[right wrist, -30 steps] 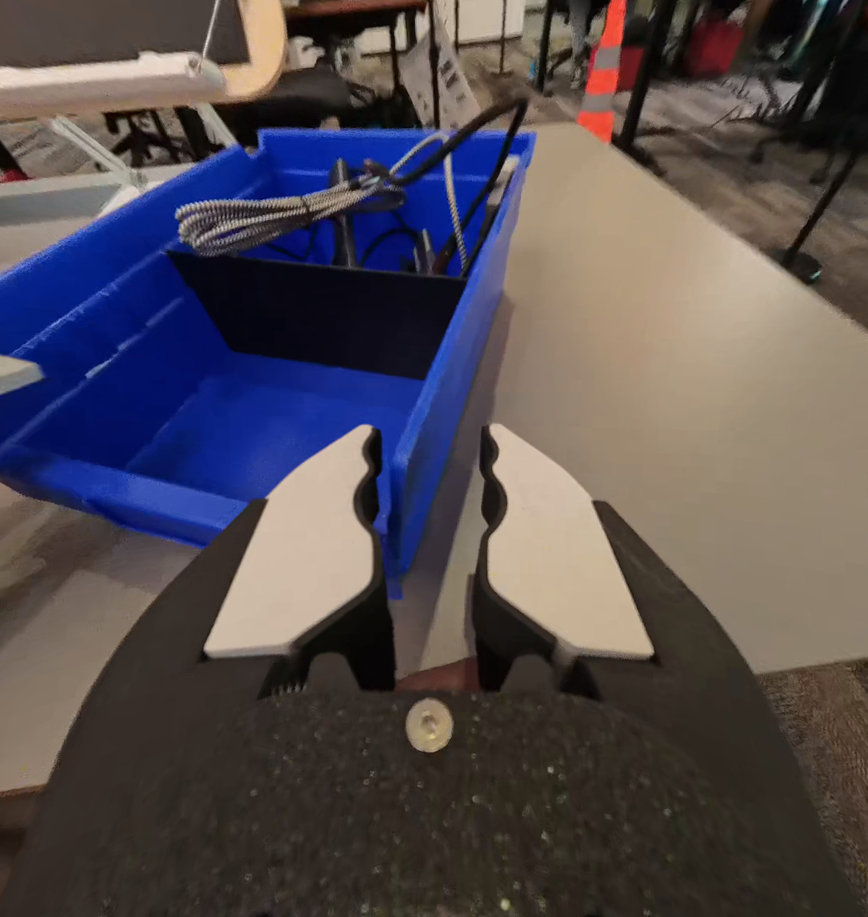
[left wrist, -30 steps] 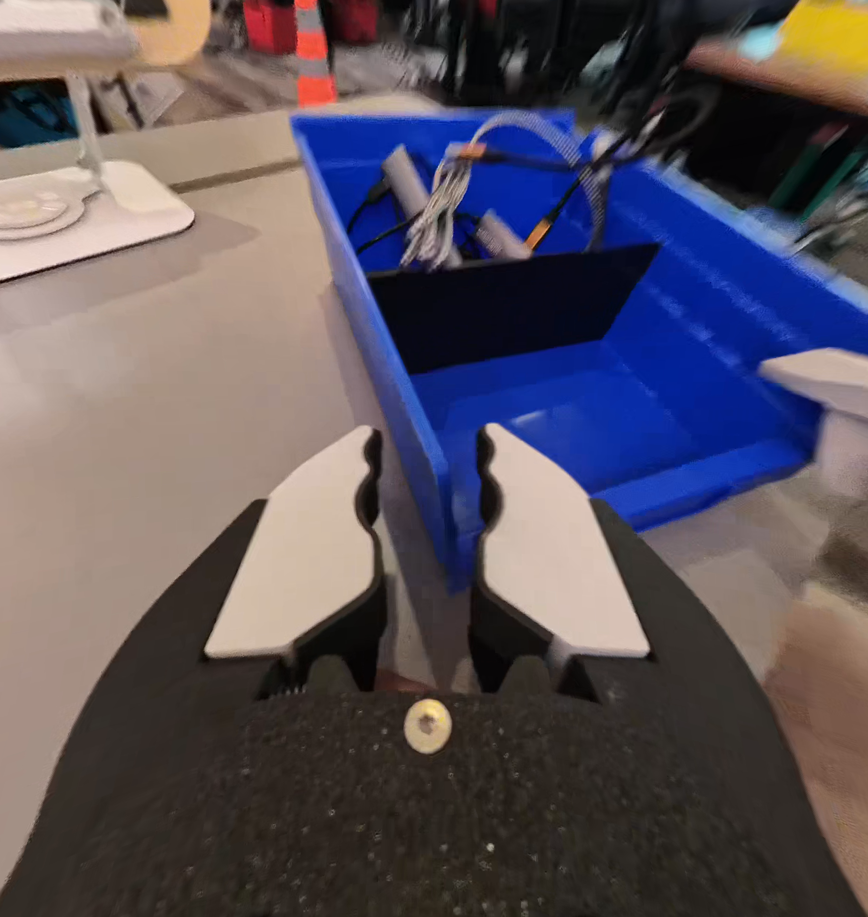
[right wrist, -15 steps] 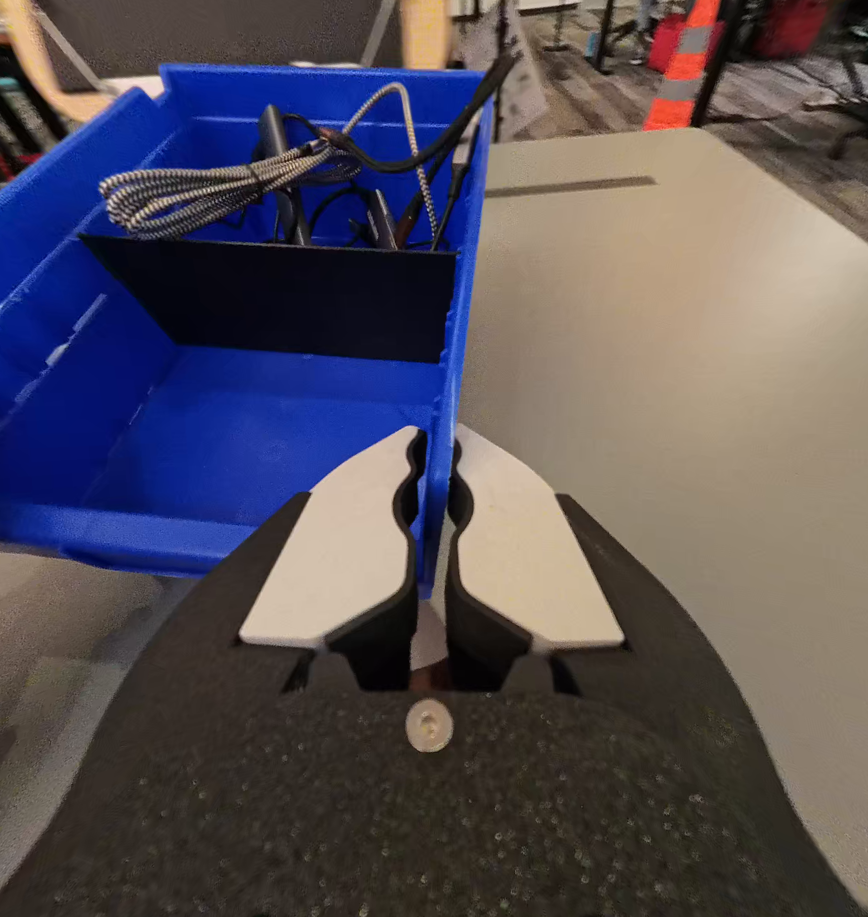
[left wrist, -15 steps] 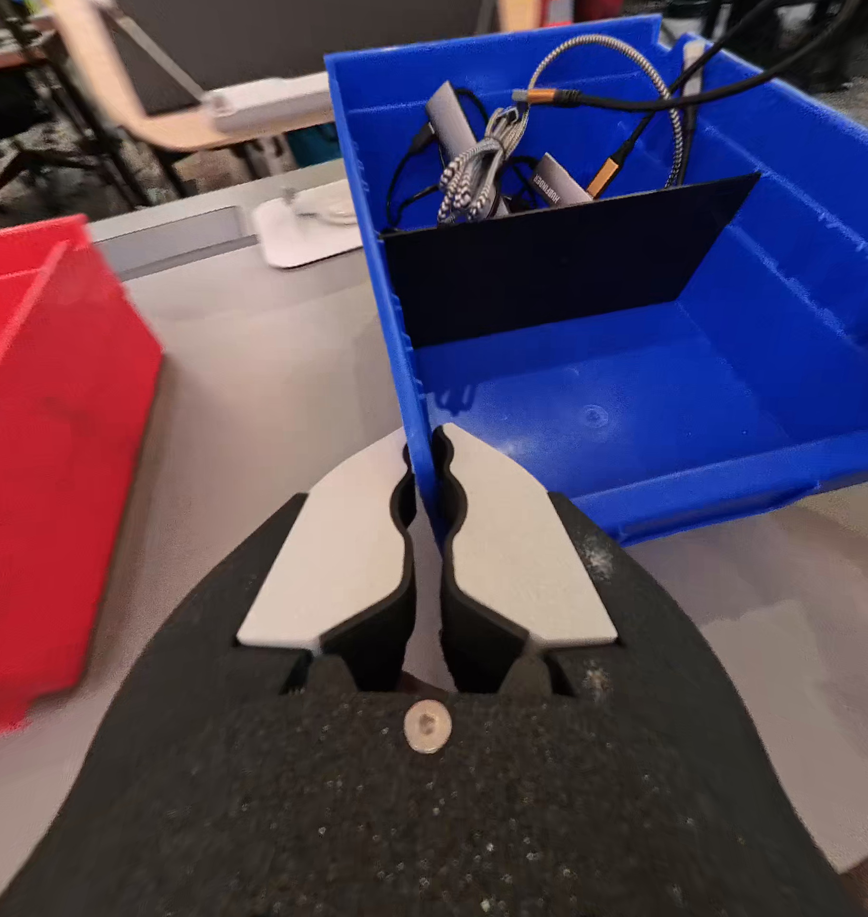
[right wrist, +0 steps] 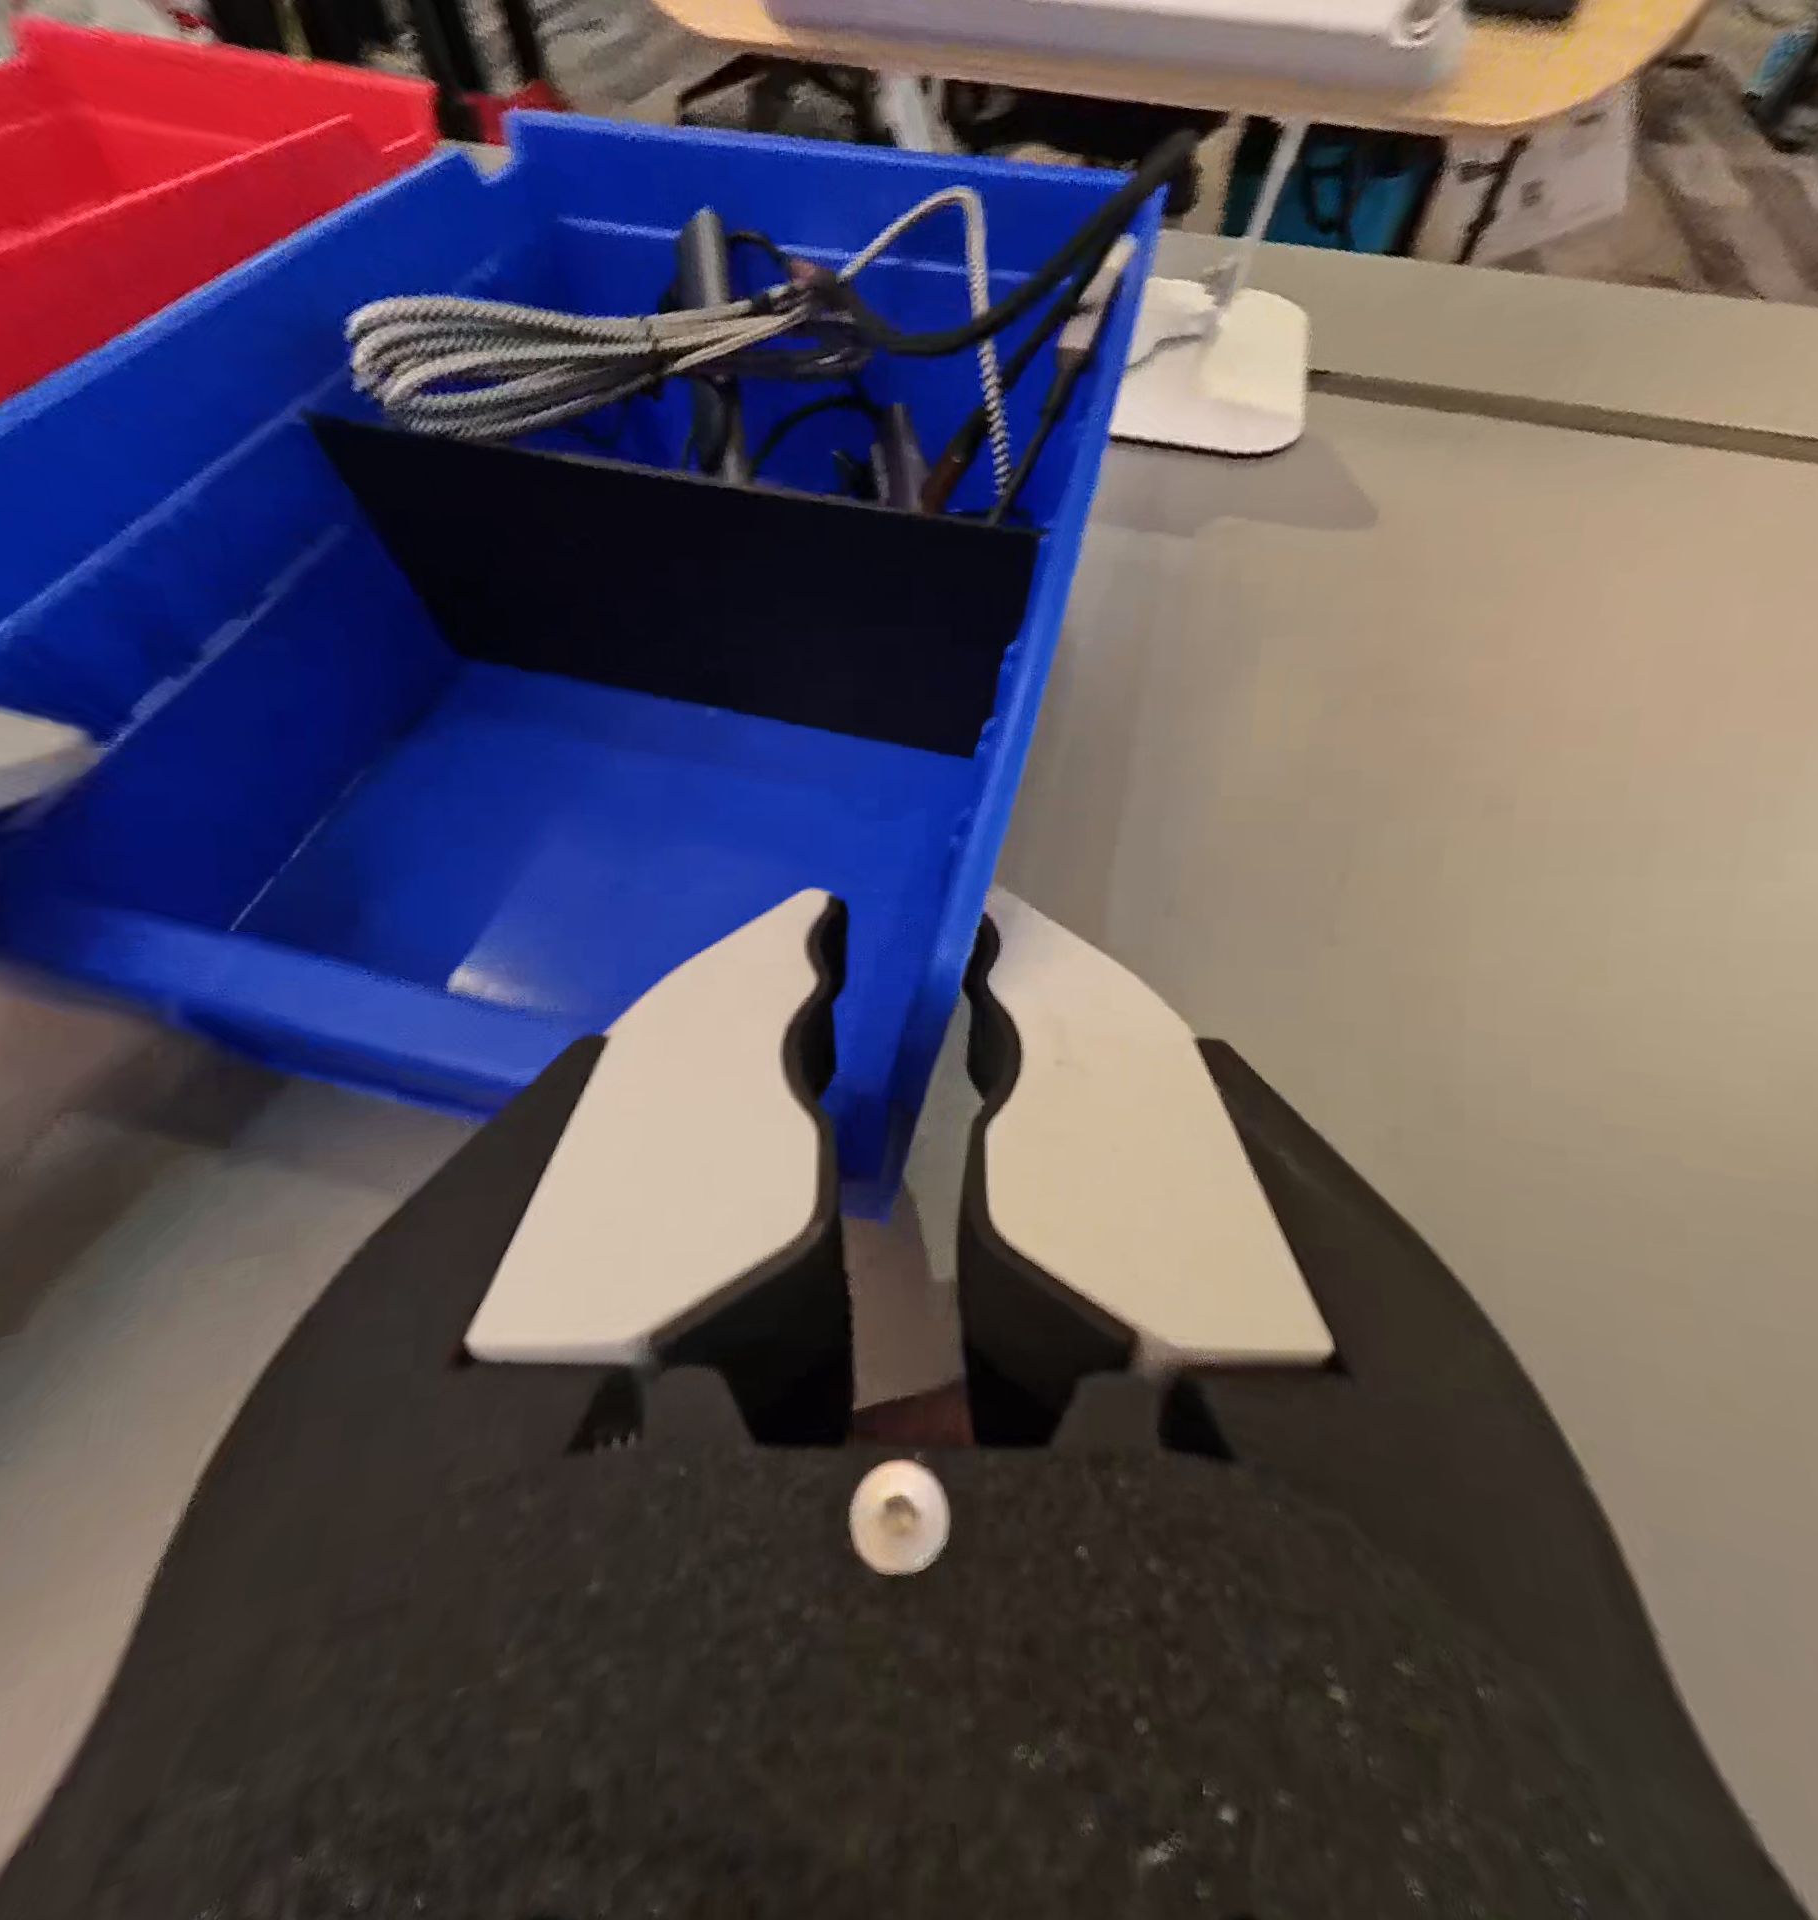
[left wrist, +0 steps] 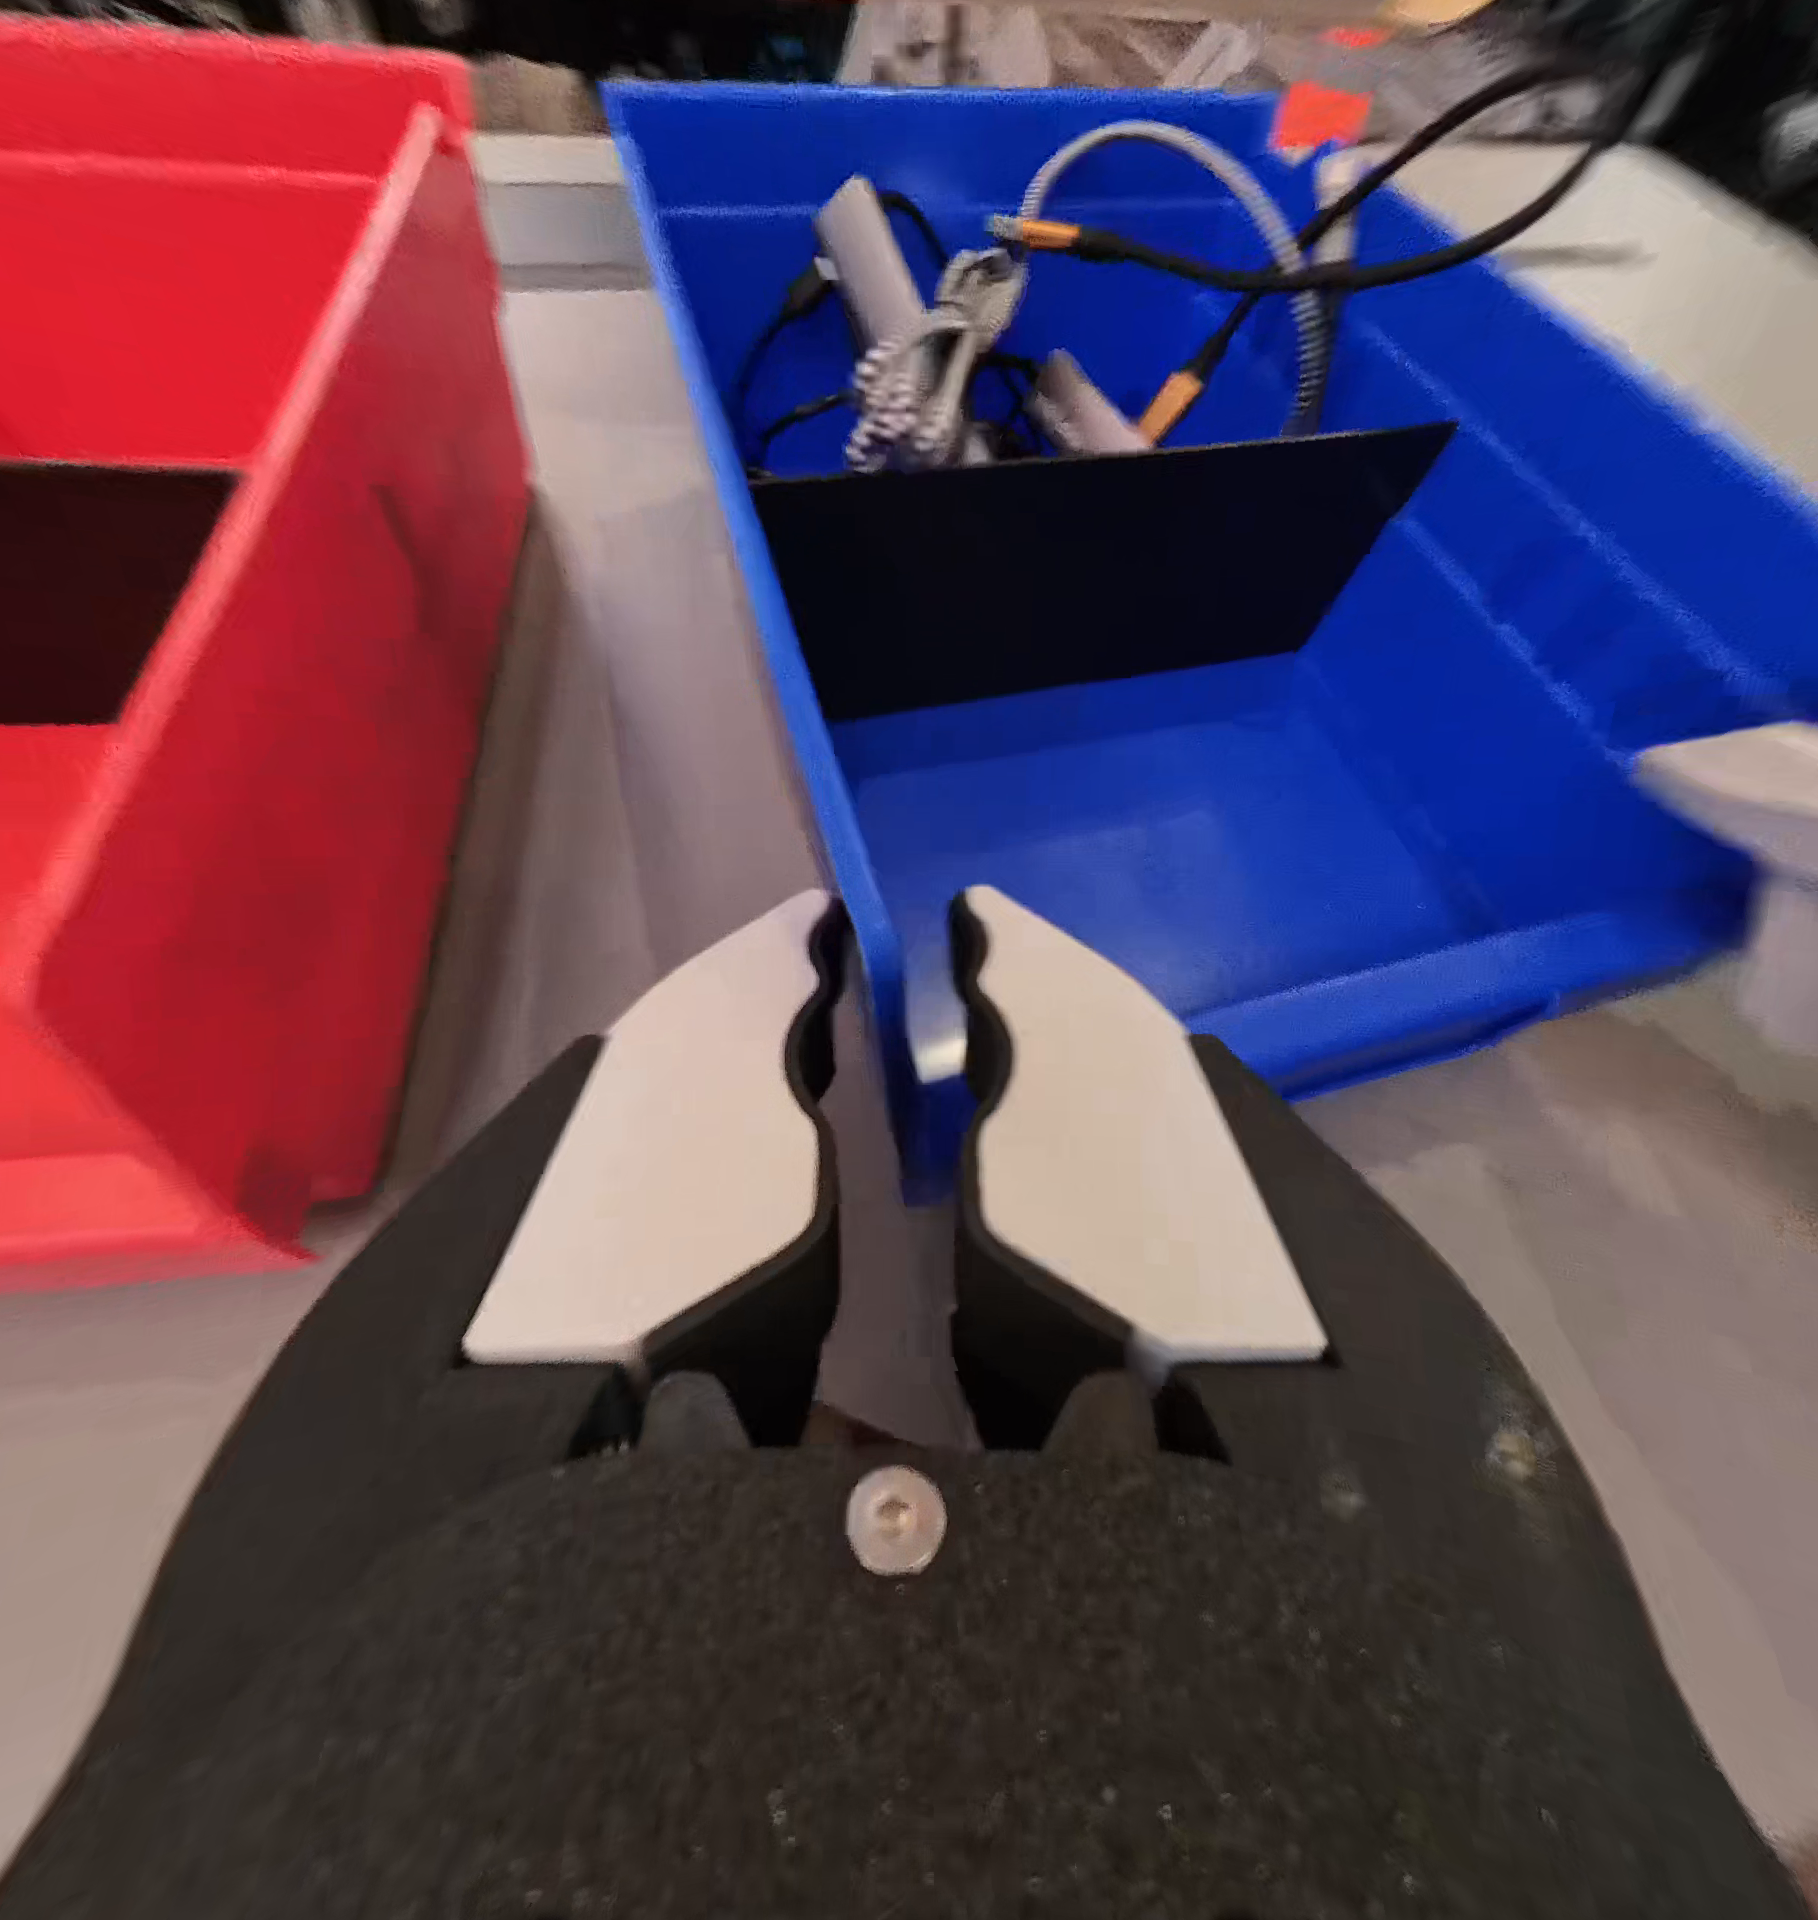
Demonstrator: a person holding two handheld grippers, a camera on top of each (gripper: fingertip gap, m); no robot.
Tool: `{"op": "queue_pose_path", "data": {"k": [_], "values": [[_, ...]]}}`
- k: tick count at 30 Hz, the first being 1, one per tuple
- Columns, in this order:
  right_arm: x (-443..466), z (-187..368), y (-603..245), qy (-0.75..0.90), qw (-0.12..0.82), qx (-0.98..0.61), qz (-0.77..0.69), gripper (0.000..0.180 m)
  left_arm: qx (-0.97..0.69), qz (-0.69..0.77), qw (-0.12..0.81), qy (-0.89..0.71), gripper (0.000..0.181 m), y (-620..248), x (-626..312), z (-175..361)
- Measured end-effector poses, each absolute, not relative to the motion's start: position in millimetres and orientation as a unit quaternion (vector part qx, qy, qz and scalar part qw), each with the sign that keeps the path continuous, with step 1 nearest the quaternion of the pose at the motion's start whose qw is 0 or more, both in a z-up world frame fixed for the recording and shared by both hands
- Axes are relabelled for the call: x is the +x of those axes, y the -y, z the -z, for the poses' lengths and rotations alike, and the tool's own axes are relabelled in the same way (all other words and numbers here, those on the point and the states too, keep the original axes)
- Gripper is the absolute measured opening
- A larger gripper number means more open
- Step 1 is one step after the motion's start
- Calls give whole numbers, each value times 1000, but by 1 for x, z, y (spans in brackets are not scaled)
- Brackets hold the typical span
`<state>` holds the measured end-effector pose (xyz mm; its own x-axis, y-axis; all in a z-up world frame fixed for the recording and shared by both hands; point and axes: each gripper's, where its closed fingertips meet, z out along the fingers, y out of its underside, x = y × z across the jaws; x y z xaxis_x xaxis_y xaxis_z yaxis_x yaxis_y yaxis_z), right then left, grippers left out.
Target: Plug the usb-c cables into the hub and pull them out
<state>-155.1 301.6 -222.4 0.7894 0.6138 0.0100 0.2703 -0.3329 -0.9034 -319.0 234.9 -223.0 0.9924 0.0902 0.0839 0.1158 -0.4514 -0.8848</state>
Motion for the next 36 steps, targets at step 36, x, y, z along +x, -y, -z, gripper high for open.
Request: {"op": "queue_pose_path", "data": {"k": [36], "values": [[-266, 222, -111, 497, 409, -696, -319, 45, -847, -7, 504, 170, 7, -100, -555, 223]]}}
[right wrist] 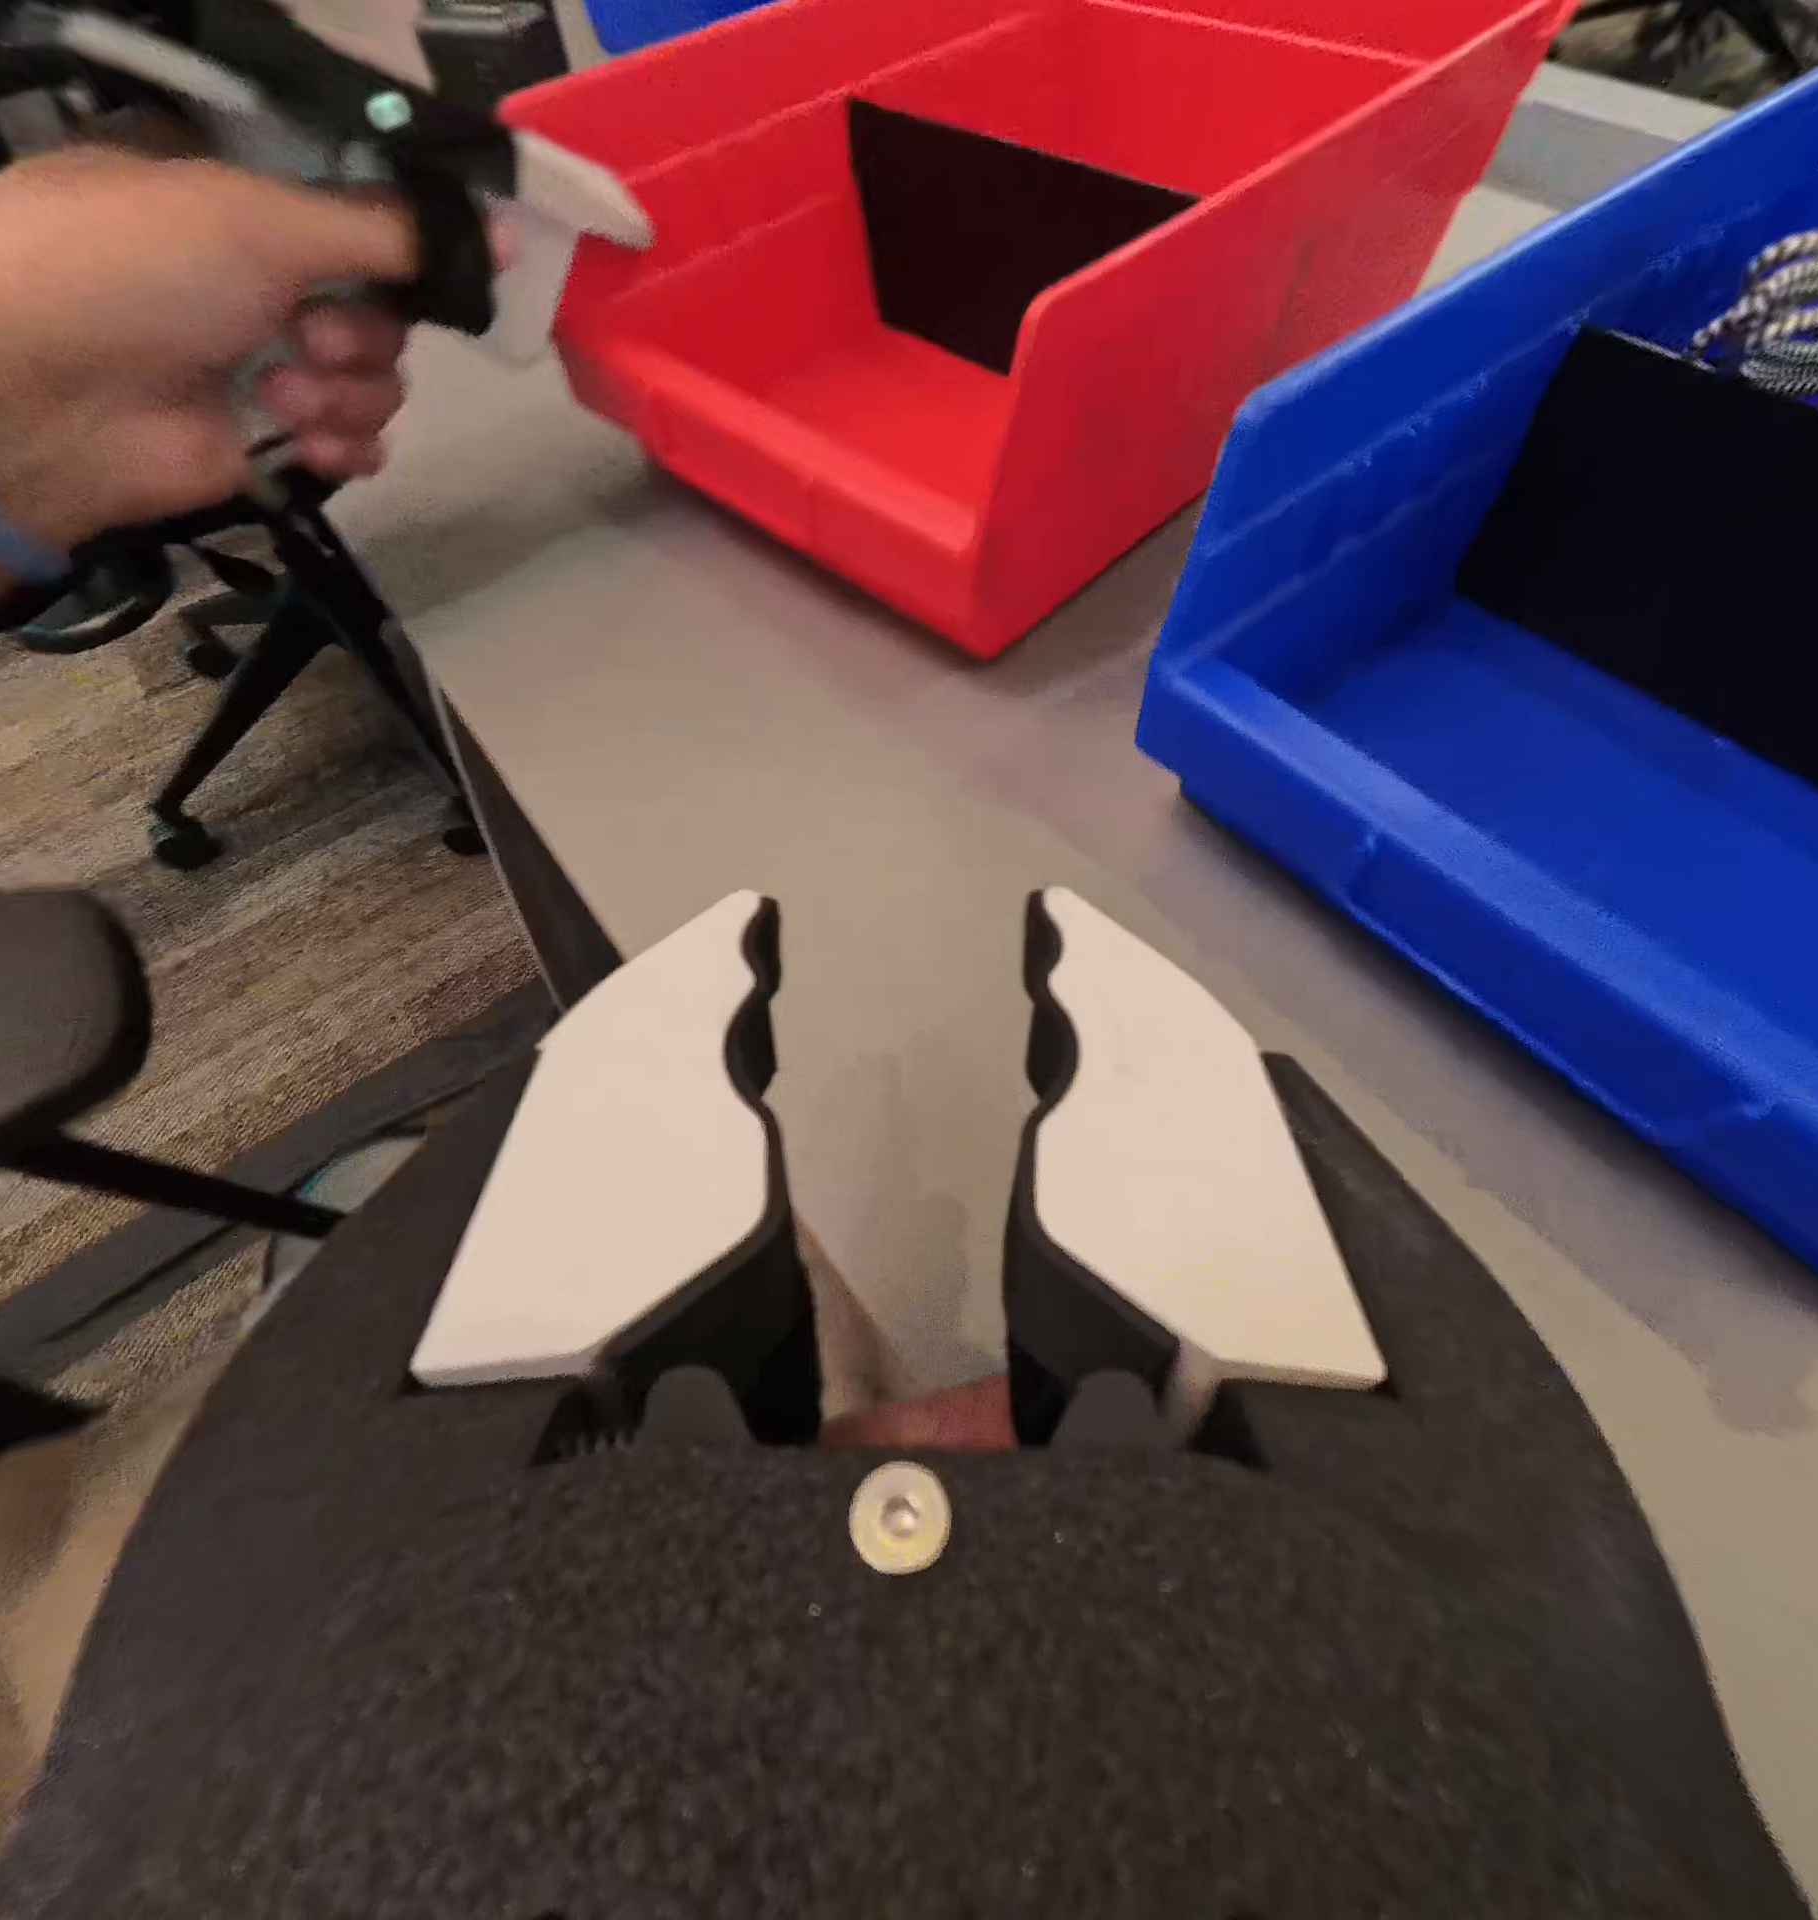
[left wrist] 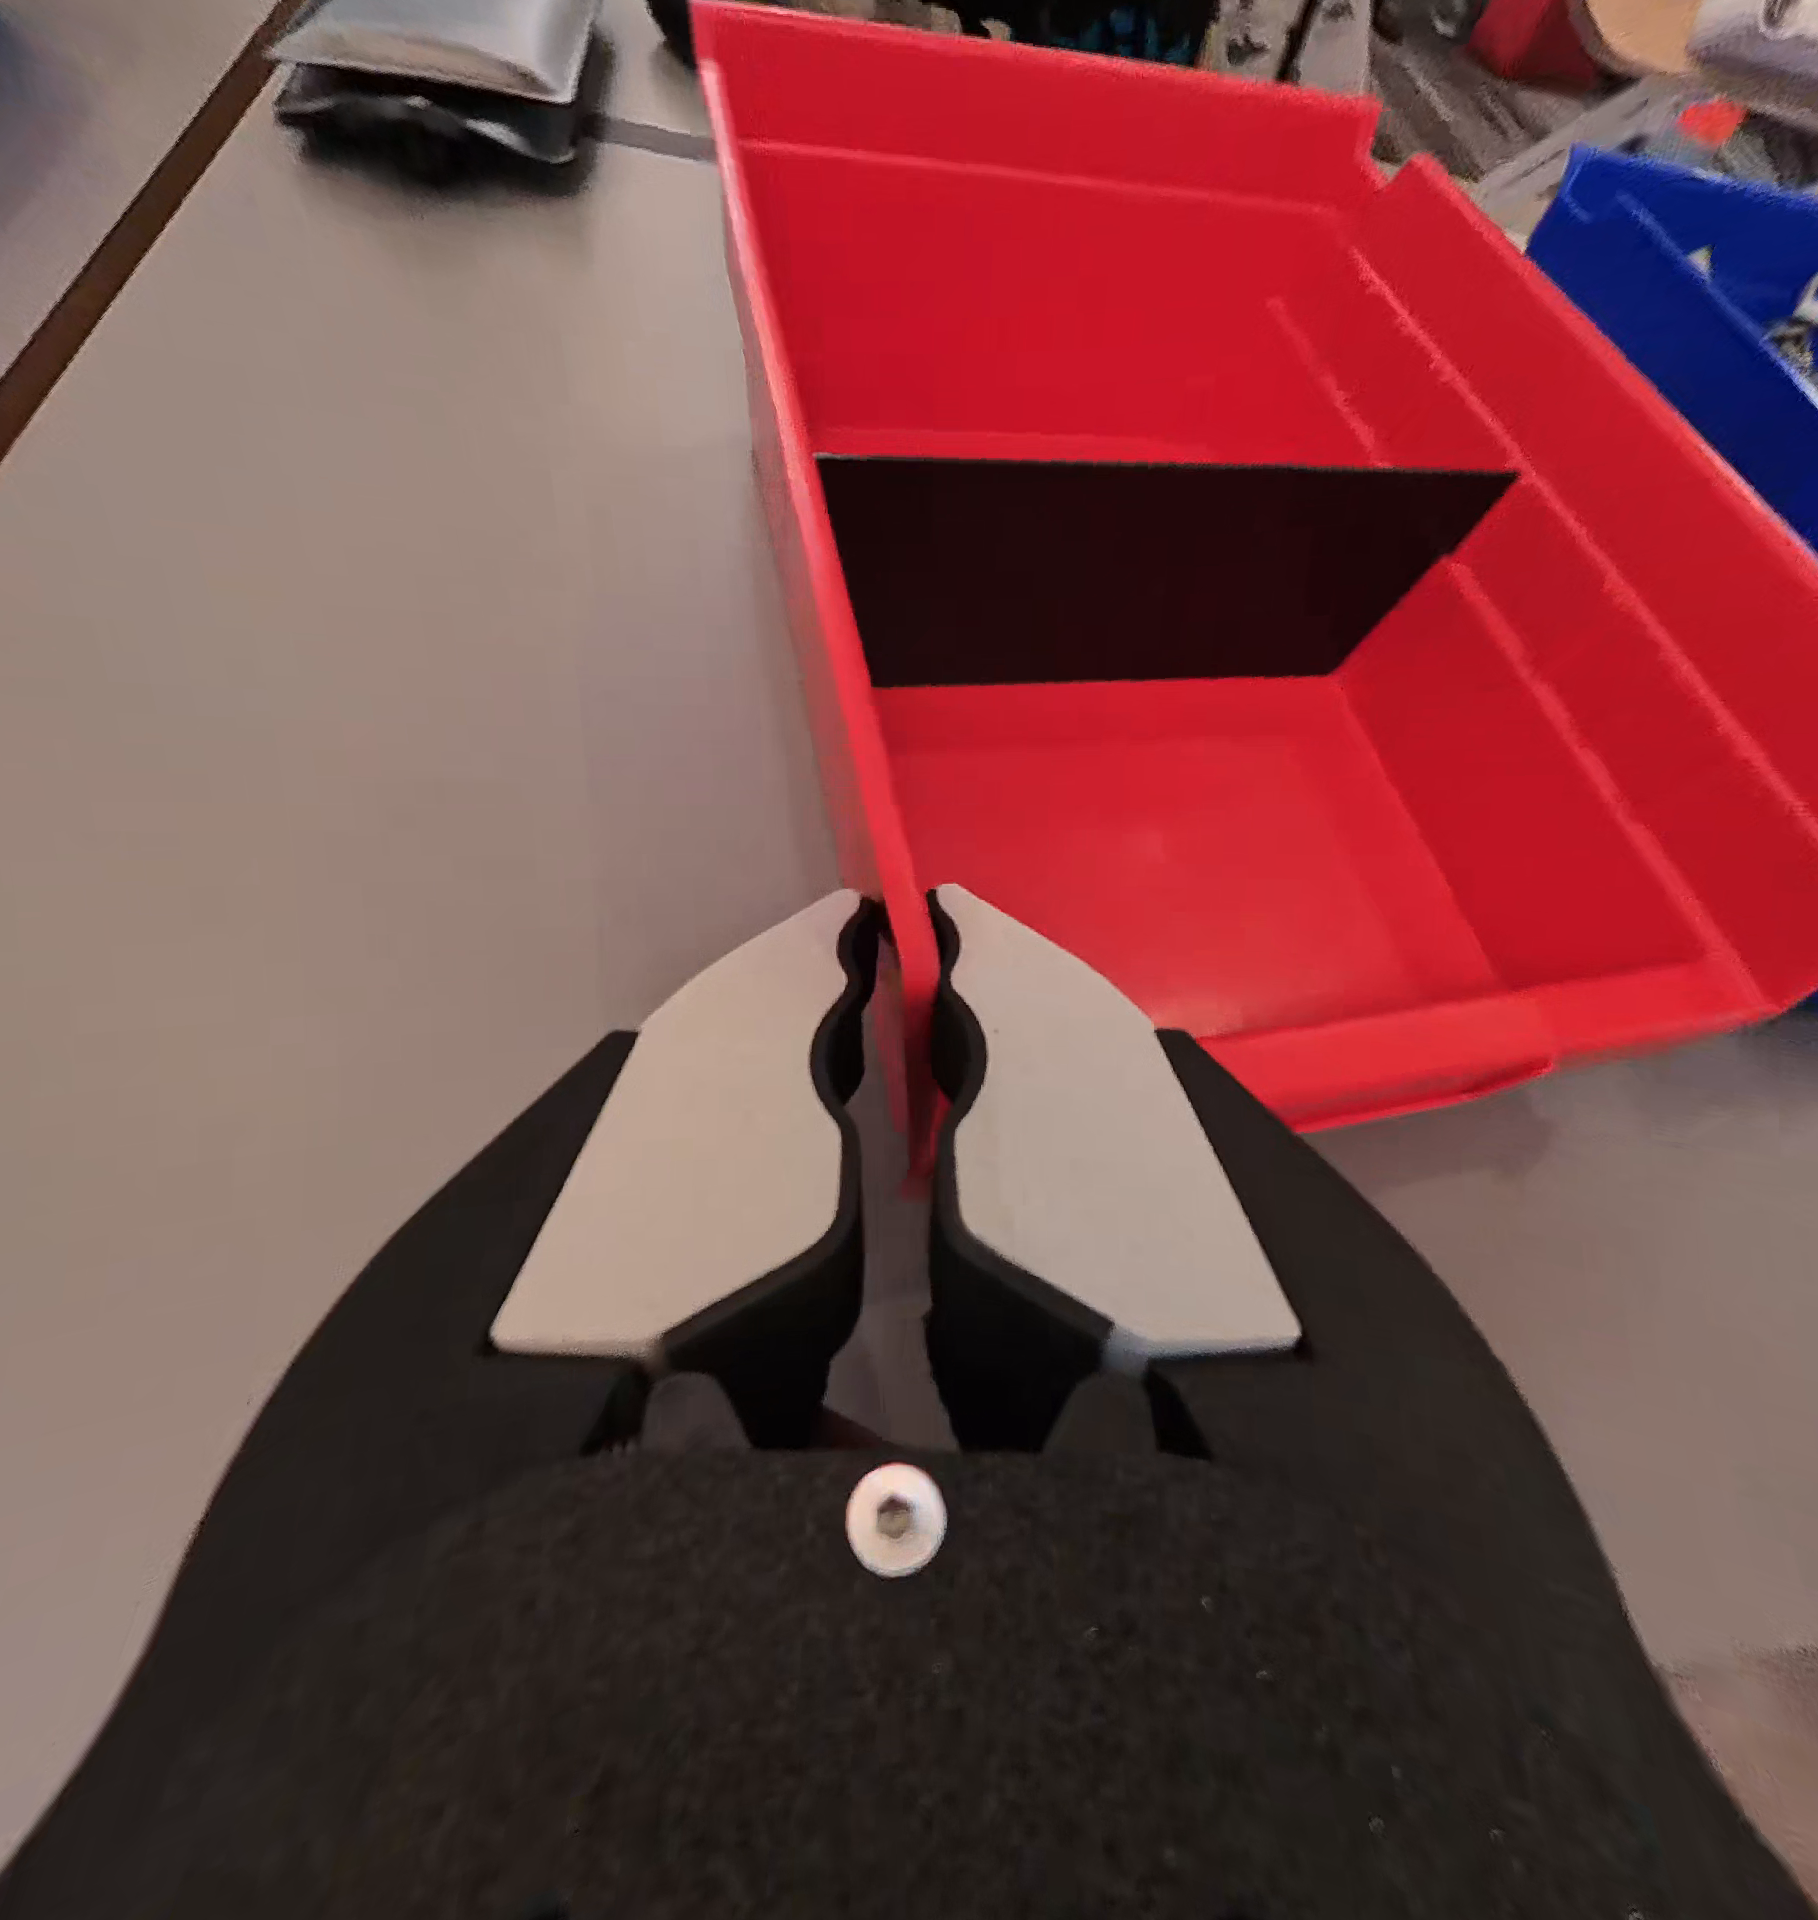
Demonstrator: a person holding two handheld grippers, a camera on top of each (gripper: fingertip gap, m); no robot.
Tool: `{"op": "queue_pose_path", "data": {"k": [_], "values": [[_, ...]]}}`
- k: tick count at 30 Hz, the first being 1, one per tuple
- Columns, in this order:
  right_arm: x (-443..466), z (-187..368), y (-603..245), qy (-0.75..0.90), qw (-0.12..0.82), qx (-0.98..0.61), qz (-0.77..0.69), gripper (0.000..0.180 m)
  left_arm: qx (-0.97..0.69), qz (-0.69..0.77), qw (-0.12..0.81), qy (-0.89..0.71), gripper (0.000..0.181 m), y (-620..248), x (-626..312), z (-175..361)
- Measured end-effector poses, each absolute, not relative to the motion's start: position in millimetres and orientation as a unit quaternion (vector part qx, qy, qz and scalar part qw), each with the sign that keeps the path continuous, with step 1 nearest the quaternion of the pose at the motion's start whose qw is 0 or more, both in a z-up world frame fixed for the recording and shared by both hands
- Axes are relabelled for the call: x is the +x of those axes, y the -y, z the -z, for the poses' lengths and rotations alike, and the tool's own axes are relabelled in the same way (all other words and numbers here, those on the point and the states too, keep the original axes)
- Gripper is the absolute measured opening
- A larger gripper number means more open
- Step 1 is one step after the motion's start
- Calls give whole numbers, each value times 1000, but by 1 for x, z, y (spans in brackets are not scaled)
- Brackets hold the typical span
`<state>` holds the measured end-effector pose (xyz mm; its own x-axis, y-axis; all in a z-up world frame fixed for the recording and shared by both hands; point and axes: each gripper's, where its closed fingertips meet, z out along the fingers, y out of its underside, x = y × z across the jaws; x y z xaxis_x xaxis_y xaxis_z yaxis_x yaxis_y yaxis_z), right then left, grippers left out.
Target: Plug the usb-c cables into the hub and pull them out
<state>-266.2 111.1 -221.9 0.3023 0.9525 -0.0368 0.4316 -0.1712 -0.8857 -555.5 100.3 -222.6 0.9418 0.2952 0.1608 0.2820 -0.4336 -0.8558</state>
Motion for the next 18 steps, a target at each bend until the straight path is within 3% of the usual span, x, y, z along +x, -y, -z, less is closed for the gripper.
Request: {"op": "queue_pose_path", "data": {"k": [5, 7, 8, 11, 18], "values": [[-318, 199, -110, 446, 437, -705, -335, 54, -840, -36, 493, 224, 4, -44, -524, 224], [-330, 206, -105, 439, 416, -723, -335, 45, -830, -26, 504, 238, 4, -28, -509, 223], [-331, 216, -102, 439, 395, -739, -324, 30, -828, -26, 505, 241, 4, -23, -501, 223], [-318, 220, -117, 436, 442, -742, -253, 10, -835, -55, 495, 234, 5, -5, -474, 223], [-282, 139, -131, 405, 554, -691, -226, 4, -782, -137, 571, 207, 4, 5, -418, 164]]}}
